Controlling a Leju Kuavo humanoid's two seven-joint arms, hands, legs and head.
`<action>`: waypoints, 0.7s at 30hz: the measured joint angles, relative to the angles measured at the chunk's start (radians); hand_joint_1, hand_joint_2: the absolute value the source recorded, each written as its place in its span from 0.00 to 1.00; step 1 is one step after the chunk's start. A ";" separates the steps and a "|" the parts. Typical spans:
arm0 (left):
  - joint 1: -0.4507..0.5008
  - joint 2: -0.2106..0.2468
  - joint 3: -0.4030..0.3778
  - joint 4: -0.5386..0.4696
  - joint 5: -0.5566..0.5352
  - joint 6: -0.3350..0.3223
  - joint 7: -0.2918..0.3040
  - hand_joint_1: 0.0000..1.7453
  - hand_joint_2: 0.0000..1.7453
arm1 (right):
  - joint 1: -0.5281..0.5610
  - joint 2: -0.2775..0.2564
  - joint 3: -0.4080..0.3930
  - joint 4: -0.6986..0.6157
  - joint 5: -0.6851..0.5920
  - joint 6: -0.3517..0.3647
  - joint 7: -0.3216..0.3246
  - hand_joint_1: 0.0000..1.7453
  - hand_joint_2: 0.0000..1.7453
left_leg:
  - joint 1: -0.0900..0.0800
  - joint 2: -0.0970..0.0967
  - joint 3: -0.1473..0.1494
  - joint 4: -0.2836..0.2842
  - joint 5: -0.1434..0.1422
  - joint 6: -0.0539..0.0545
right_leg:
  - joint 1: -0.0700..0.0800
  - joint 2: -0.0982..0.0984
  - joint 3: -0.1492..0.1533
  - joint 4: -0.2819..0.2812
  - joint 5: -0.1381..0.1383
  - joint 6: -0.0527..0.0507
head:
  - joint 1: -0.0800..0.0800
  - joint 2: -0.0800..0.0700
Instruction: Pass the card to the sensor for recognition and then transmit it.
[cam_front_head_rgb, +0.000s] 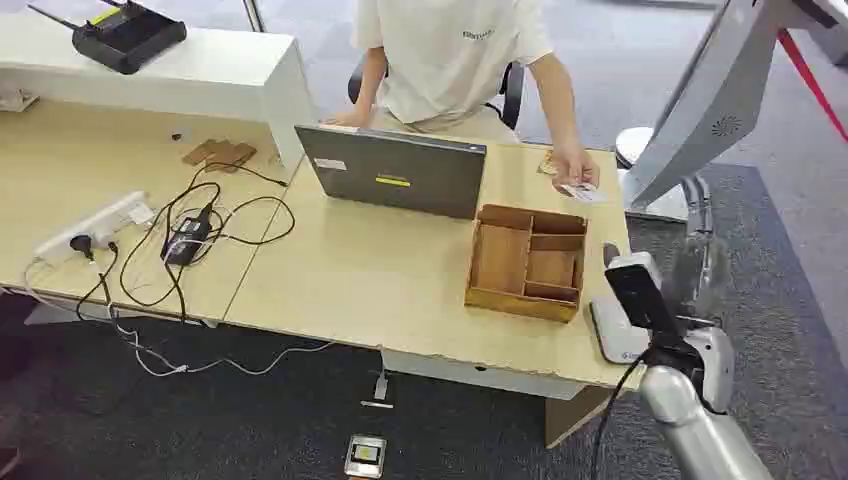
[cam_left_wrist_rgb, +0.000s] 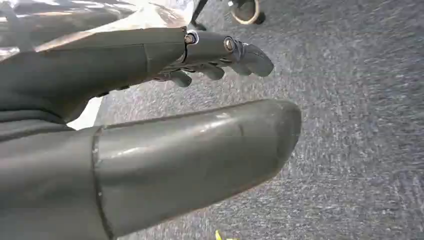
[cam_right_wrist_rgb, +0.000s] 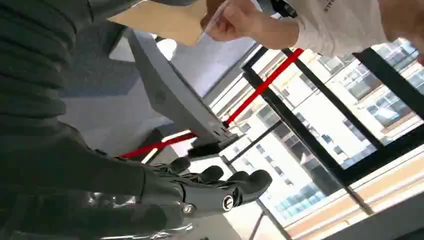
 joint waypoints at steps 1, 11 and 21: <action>0.000 0.000 -0.006 0.000 0.000 0.000 0.000 0.00 0.00 | -0.021 0.004 0.019 0.001 0.079 0.026 0.027 0.00 1.00 | 0.000 0.000 0.000 0.000 0.000 0.000 | 0.000 0.000 0.000 0.000 0.000 0.000 | 0.000 0.000; 0.001 0.000 -0.069 0.000 0.000 0.000 0.004 0.00 0.00 | -0.199 0.034 0.182 0.171 0.351 0.133 0.140 0.00 1.00 | 0.000 -0.001 -0.002 0.000 0.000 0.000 | 0.000 0.000 -0.001 0.000 0.000 0.000 | 0.000 0.000; 0.002 0.002 -0.082 0.000 0.000 -0.002 0.026 0.00 0.00 | -0.270 0.109 0.262 0.404 0.295 0.124 0.119 0.00 1.00 | 0.000 -0.001 -0.002 0.000 0.000 0.000 | 0.000 0.000 -0.002 0.000 0.000 0.000 | 0.000 0.000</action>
